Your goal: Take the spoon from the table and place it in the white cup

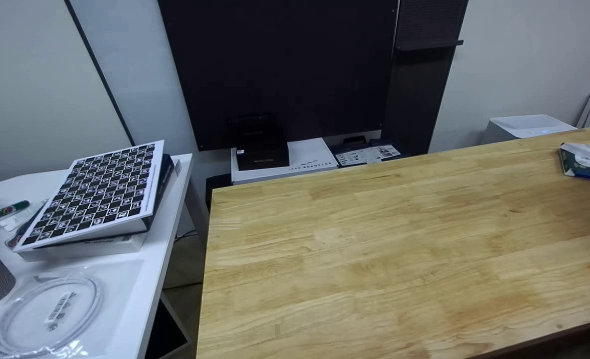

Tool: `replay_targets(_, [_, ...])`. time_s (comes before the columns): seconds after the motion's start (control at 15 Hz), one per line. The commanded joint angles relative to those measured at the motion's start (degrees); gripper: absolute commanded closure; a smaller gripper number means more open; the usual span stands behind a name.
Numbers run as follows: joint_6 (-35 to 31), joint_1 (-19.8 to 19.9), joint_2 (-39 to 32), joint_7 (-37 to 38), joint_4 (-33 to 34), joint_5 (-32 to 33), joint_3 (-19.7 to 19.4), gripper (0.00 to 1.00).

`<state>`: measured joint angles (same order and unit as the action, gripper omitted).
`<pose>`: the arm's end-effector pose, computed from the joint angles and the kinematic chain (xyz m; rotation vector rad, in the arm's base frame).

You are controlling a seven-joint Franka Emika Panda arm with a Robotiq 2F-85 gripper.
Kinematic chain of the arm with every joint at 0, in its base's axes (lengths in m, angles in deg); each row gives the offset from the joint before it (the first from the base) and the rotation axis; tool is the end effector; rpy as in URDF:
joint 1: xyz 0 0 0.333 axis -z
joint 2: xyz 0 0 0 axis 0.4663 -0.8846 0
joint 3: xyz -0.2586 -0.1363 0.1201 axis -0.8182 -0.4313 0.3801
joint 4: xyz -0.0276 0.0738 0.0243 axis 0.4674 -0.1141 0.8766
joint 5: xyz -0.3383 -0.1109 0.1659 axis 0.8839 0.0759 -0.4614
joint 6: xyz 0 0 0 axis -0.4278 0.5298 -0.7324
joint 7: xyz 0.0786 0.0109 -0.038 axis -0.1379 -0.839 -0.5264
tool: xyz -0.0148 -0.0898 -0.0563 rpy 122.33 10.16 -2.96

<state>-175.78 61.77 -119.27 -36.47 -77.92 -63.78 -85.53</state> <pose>0.3976 -0.3500 0.0527 -1.9469 0.9640 0.7402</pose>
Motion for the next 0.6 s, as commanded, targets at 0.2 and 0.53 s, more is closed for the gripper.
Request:
replay_targets(0.2, [2.64,3.17,-6.84,2.36,8.48,-0.69,1.77,0.55])
replay_targets(0.53, [2.12,2.20,-5.43,1.78,8.09,0.04,1.95,0.21])
